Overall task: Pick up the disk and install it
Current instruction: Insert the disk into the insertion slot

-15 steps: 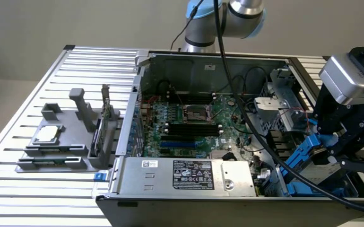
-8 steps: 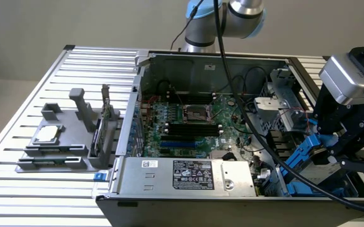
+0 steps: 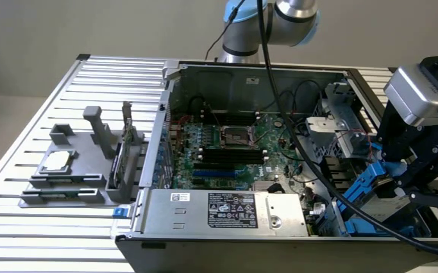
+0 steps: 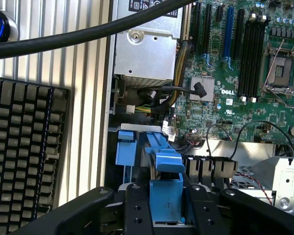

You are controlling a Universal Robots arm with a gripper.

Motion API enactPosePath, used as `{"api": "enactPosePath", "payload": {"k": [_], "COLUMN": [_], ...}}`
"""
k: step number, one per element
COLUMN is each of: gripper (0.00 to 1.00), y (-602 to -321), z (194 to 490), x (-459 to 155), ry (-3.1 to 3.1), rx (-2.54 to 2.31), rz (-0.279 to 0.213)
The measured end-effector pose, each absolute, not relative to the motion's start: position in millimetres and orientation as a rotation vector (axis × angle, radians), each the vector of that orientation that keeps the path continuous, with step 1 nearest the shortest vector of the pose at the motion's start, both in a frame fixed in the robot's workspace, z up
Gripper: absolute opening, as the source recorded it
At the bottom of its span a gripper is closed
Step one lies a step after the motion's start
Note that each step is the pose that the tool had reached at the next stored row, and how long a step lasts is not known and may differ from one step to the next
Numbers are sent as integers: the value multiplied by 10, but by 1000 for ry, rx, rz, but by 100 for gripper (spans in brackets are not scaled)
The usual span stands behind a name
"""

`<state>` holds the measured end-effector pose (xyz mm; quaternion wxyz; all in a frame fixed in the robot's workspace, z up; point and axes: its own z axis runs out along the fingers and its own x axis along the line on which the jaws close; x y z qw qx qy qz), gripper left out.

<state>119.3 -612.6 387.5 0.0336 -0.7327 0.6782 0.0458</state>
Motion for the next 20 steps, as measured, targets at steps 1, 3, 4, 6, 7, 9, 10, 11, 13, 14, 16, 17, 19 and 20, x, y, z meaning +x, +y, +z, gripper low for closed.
{"api": "enactPosePath", "payload": {"k": [1,3,4,6,7,9,10,11,13,14,16,17,19,20], "gripper": [32,32,32,32,32,32,32,32,32,32,32,32,32,32], "y": [-6126,-6126,-6126,-6126,-6126,-6126,-6126,-6126,-6126,-6126,-6126,-6126,-6126,-6125], "z": [3875,3875,3876,3875,3875,3876,3876,3876,3875,3876,3875,3875,3875,3876], "x": [1193,1193,1193,1193,1193,1193,1193,1193,1193,1193,1193,1193,1193,1193], "ry": [2086,2086,2086,2086,2086,2086,2086,2086,2086,2086,2086,2086,2086,2086], "rx": [-2254,-2254,-2254,-2254,-2254,-2254,-2254,-2254,-2254,-2254,-2254,-2254,-2254,-2254], "rz": [141,141,141,141,141,141,141,141,141,141,141,141,141,141]}}
